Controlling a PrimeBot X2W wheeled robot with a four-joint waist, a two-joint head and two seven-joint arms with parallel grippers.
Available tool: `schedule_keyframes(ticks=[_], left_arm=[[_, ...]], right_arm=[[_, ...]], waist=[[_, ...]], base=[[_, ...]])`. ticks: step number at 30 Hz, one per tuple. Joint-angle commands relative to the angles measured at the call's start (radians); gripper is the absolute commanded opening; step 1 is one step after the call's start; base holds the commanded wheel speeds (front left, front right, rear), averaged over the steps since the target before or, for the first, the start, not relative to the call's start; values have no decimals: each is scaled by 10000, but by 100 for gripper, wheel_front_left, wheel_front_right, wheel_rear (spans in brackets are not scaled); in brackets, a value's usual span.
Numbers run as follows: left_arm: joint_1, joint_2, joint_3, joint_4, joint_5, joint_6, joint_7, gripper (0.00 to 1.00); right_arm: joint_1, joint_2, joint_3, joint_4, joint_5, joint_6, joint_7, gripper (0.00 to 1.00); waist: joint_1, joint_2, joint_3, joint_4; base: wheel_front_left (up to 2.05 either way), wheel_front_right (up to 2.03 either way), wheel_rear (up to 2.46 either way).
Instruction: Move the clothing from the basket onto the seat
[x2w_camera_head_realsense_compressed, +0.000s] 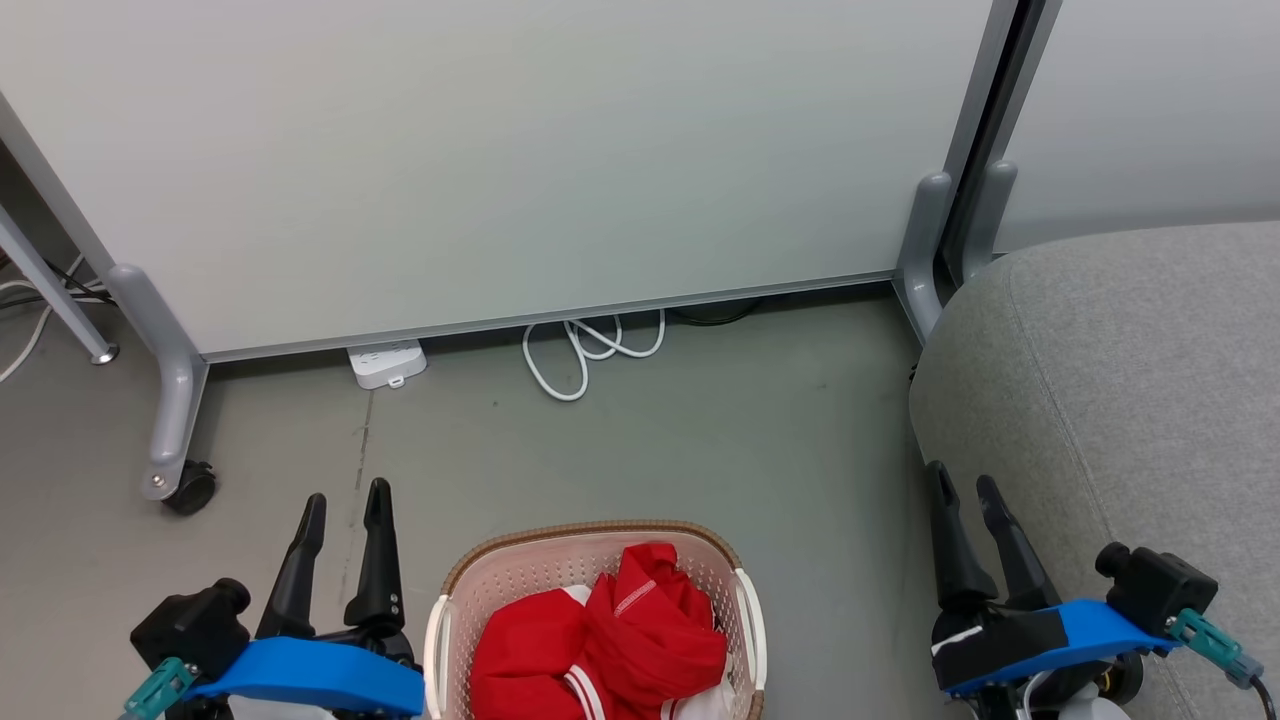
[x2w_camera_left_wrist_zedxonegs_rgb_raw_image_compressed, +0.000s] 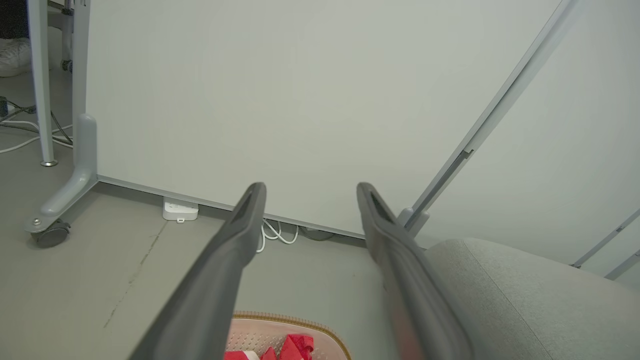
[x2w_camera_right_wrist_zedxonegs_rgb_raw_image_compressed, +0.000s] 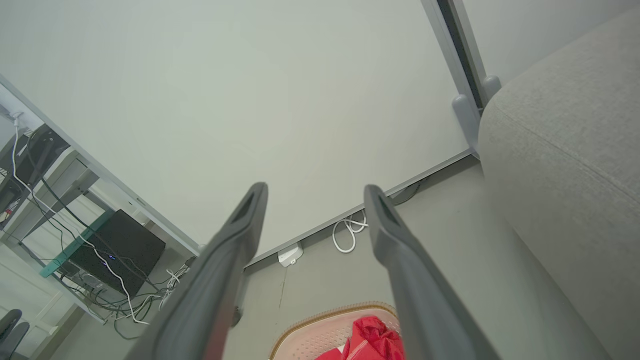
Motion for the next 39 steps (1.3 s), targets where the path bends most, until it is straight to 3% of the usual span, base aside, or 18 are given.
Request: schedule_keyframes(ticks=[1, 39], left_arm=[[-195, 79, -46, -84, 210, 51, -89, 100], [-310, 114, -447, 34, 3083, 160, -908, 100]], right_arm=[[-226, -40, 49, -66, -184, 0, -92, 100], [-373, -48, 452, 188, -3371, -1, -910, 100]], waist=[[0, 0, 0, 5], [0, 0, 224, 59]], base=[[0, 0, 0], [0, 0, 0]])
